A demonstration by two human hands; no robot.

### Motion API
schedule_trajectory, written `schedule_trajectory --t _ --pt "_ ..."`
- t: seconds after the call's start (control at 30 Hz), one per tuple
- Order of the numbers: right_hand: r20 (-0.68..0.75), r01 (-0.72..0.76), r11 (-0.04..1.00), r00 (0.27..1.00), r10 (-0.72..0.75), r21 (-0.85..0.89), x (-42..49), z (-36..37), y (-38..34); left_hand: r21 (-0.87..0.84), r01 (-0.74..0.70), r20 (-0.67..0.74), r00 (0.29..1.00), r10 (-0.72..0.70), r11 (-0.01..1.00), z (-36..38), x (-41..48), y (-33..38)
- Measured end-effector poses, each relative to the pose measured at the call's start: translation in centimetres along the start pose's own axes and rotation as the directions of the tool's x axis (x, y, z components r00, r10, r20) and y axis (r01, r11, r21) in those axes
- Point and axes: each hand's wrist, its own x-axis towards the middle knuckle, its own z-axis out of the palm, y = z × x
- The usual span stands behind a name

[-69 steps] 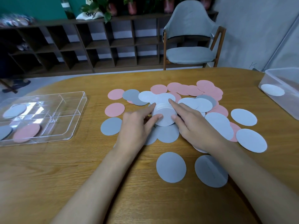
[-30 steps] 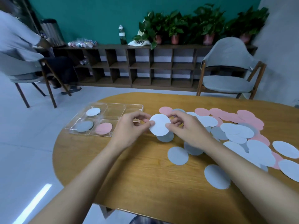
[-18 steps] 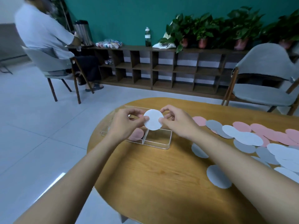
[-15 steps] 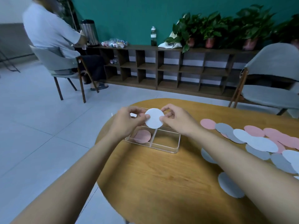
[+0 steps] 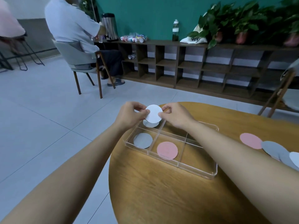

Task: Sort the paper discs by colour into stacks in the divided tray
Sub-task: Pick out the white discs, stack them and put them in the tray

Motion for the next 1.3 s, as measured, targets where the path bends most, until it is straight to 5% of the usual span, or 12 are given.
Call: schedule_trajectory --t 0.47,0.7,0.93,1.3 --pt "-0.027 0.014 0.967 0.999 -0.022 -0.254 1.8 3.4 1.1 0.258 -0.066 -0.021 0.997 0.073 0.964 2.1 2.3 -2.4" --pt "-0.095 0.072 0.986 0.992 -0.087 -0.149 0.1 1.5 1.0 0.262 -0.076 -0.09 0.991 0.103 0.962 2.0 1.2 -1.2" --pt "-0.103 0.15 0.985 0.982 -0.159 -0.084 -6.4 -4.8 3.1 0.192 -0.337 0.207 0.932 0.298 0.922 2.2 -3.2 5.9" --pt "-0.238 0.068 0.992 0.967 -0.091 -0.104 -22.6 -17.5 10.0 0.069 -0.525 0.343 0.811 0.474 0.848 10.7 -12.7 18.0"
